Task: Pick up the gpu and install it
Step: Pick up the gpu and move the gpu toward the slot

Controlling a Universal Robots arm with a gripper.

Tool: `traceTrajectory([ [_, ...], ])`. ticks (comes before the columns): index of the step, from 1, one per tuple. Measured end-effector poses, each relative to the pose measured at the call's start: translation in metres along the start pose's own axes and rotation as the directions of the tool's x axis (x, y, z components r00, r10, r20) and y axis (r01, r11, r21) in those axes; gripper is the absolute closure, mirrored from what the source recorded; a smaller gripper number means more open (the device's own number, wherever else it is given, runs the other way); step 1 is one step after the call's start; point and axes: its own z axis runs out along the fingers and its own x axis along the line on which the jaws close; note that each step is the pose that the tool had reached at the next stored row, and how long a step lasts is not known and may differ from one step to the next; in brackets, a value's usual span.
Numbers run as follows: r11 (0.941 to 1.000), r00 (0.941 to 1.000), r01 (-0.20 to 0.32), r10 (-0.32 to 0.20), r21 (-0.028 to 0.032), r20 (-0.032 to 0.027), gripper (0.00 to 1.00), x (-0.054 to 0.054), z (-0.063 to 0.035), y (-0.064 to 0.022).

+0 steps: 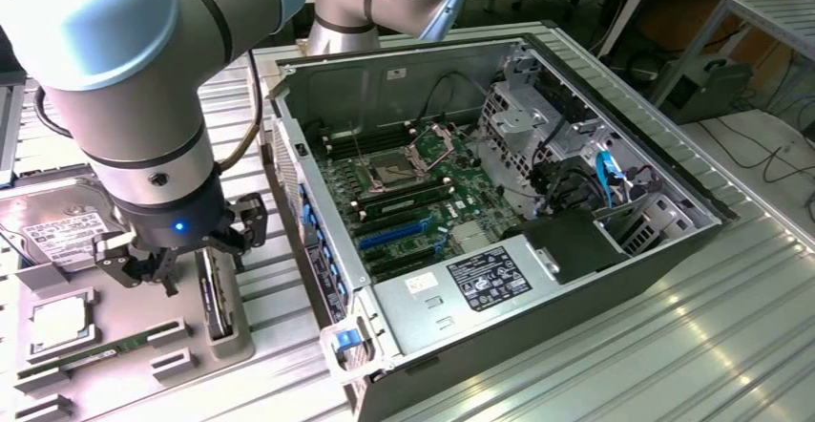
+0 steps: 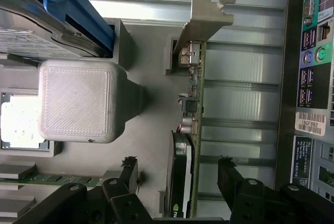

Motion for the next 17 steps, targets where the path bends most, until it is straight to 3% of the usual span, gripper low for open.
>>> traceTrajectory([
  [2, 1.0, 1.0, 0.0, 0.0, 0.0, 0.0, 0.36, -0.0001, 0.0, 0.0],
  [4, 1.0, 1.0, 0.0, 0.0, -0.0001, 0.0, 0.36, -0.0002, 0.0, 0.0],
  [7, 1.0, 1.0, 0.0, 0.0, 0.0, 0.0, 0.54, -0.0003, 0.0, 0.0],
  [8, 1.0, 1.0, 0.0, 0.0, 0.0, 0.0, 0.54, -0.0003, 0.0, 0.0],
  [9, 1.0, 1.0, 0.0, 0.0, 0.0, 0.0, 0.61, -0.0004, 0.0, 0.0],
  [17, 0.9998, 0.9998, -0.022, 0.022, 0.0, 0.0009, 0.61, -0.0012, 0.0005, 0.0],
])
